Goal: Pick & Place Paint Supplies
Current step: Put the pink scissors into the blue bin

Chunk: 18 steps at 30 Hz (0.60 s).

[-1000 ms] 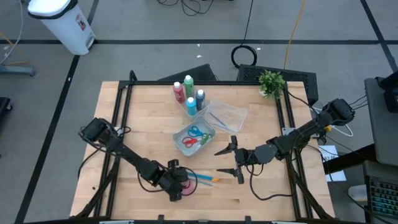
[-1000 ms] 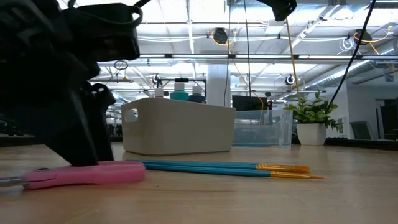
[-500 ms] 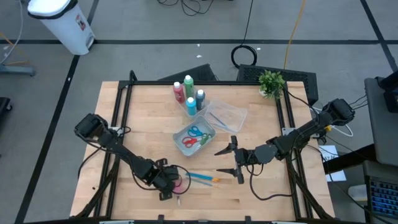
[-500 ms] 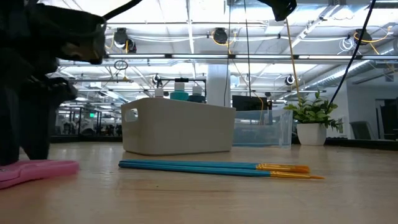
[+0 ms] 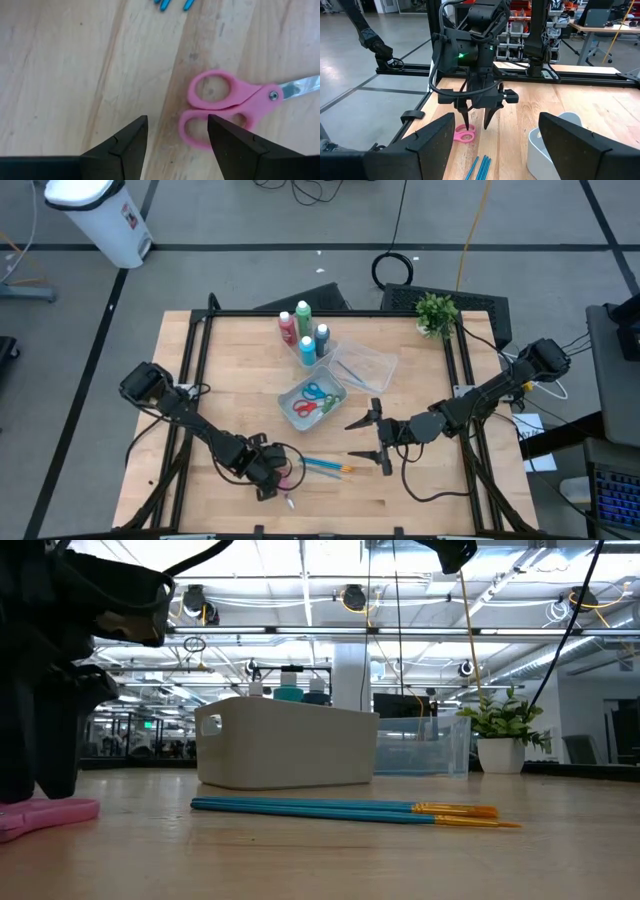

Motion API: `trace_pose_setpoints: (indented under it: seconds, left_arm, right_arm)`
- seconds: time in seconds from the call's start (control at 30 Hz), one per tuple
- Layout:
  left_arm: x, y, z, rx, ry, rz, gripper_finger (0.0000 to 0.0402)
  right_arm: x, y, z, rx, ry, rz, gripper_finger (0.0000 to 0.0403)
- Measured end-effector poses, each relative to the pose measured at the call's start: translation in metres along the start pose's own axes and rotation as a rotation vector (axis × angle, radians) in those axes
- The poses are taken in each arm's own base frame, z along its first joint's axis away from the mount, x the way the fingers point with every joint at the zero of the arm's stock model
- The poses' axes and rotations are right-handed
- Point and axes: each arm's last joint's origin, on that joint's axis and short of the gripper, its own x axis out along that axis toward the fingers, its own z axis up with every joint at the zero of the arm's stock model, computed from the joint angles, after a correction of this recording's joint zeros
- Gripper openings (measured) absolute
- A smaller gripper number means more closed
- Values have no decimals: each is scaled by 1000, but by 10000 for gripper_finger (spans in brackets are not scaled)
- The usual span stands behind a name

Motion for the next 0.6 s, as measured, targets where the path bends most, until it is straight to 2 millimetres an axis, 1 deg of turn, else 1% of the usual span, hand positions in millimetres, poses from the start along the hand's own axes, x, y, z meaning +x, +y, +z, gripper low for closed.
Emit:
trace_pose_setpoints:
  seconds: [0.33,0.6]
  left_arm:
    - [-1,-1,1,243,-30,18,214]
    - [-2,-9,-7,463,-43,14,213]
  right_arm:
    - [0,0,0,0,0,0,279]
    - [0,0,0,0,0,0,279]
